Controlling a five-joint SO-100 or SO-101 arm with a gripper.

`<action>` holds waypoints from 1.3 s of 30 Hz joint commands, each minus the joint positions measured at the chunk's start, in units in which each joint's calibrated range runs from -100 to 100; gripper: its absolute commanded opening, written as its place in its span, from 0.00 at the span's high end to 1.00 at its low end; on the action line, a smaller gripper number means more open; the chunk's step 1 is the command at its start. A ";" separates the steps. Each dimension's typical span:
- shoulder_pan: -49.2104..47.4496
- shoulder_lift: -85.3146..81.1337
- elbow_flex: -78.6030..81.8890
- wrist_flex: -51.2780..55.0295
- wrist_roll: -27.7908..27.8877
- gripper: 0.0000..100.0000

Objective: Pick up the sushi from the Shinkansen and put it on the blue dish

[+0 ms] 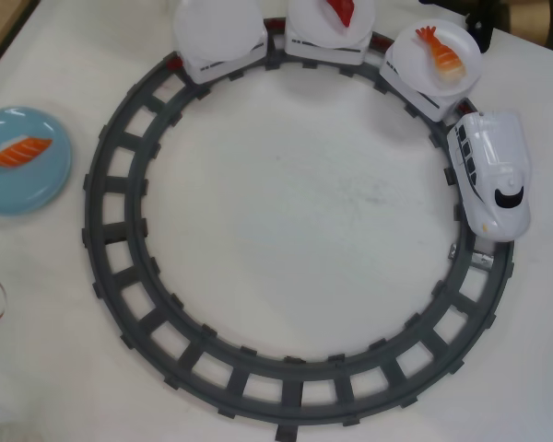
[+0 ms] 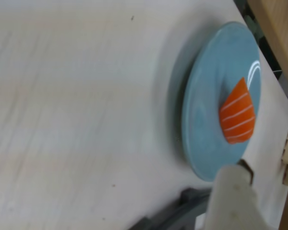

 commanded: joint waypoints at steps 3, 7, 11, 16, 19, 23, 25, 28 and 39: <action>-0.19 -5.10 4.67 0.19 0.04 0.81; -0.02 -8.42 6.02 5.97 0.04 0.81; 0.51 -12.49 6.29 11.32 0.09 0.81; 0.51 -17.21 6.29 17.77 0.09 0.81; 0.60 -19.95 7.10 20.75 0.09 0.81; -0.02 -20.78 10.08 20.75 0.09 0.81; -0.10 -20.78 10.71 20.66 0.09 0.81; -0.10 -20.78 11.07 20.58 0.04 0.81; 0.51 -20.78 11.97 20.92 -0.17 0.82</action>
